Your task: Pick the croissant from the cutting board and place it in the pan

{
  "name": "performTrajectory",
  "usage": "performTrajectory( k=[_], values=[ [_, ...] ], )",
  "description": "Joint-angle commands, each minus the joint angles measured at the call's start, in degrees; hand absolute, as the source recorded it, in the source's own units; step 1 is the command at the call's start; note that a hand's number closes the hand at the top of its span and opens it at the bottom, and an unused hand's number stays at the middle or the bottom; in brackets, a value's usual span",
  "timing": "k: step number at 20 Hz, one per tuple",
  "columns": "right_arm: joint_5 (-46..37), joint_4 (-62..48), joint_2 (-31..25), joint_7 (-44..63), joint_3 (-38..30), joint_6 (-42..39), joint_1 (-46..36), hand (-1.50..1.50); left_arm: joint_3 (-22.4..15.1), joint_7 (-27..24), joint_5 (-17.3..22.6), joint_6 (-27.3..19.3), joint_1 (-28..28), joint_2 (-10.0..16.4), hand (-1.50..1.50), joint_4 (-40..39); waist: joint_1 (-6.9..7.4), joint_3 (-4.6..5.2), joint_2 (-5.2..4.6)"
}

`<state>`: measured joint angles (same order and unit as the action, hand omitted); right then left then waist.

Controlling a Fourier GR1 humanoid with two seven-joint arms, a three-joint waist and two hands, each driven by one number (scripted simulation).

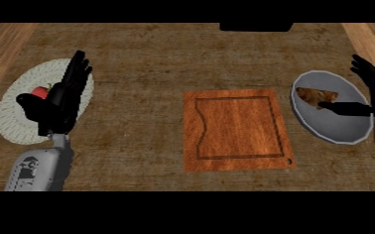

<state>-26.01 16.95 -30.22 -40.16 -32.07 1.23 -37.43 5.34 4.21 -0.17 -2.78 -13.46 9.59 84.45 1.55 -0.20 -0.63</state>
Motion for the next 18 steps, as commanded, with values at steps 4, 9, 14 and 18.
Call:
performTrajectory(
  k=[4,9,14,18],
  values=[
    [7.36,-0.42,-8.26,-5.68,-4.31,-20.42,5.62,-1.5,2.14,0.99,0.69,0.27,0.14,1.85,0.0,0.62,-2.07,0.18,0.75],
    [10.11,3.11,-11.34,-12.53,-4.24,-33.23,15.3,-1.5,1.74,-0.41,0.19,-0.68,2.4,0.49,0.0,1.08,-3.24,0.32,1.22],
    [13.97,8.89,-12.74,-15.65,-4.91,-37.52,24.06,-1.5,3.0,0.52,1.8,1.3,4.99,2.16,0.0,2.86,-3.36,0.35,1.43],
    [16.94,14.29,-13.45,-13.5,-4.44,-40.31,29.2,-1.5,1.63,0.87,-0.22,-0.5,0.78,0.9,0.0,-0.23,-3.64,0.33,1.06]
  ],
)
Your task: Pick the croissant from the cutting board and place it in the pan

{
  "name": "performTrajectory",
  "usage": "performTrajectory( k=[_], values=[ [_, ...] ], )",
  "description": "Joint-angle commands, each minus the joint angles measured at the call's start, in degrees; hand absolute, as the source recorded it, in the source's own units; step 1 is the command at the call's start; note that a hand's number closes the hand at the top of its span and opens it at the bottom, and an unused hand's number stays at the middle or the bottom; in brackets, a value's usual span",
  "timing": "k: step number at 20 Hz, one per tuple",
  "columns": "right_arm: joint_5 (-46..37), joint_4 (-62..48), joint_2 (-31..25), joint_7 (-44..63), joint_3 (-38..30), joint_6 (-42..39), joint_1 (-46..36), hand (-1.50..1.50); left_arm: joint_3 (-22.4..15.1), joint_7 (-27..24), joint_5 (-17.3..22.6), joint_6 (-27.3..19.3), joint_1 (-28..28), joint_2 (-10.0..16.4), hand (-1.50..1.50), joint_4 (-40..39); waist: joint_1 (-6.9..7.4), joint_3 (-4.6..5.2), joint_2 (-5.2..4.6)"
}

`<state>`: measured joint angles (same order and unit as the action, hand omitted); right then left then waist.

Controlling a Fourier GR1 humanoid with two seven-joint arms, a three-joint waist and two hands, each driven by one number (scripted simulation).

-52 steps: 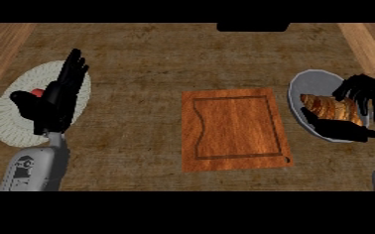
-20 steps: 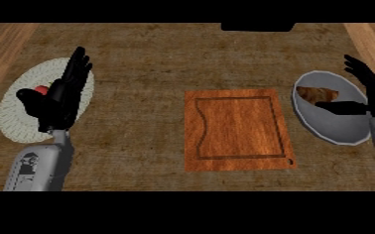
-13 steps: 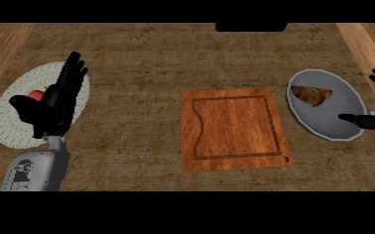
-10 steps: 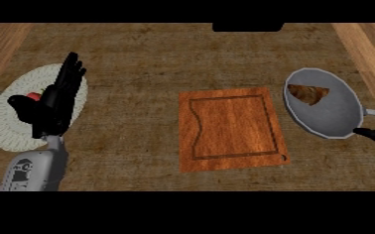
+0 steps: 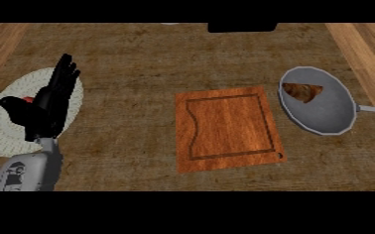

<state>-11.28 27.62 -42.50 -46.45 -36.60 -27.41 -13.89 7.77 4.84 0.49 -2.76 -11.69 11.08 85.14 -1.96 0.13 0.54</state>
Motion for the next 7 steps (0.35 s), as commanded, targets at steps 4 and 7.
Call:
performTrajectory(
  k=[4,7],
  values=[
    [5.11,11.27,0.56,-4.12,1.33,-12.42,11.52,-1.5,-0.85,-0.01,-0.27,-0.4,0.1,-1.34,0.0,-0.33,-0.17,0.07,-0.08],
    [8.22,18.05,1.19,-3.2,0.35,-10.65,16.89,-1.5,-0.97,-0.58,-1.62,-1.55,-0.62,-1.48,0.0,-1.26,0.15,0.01,-0.23]
  ],
)
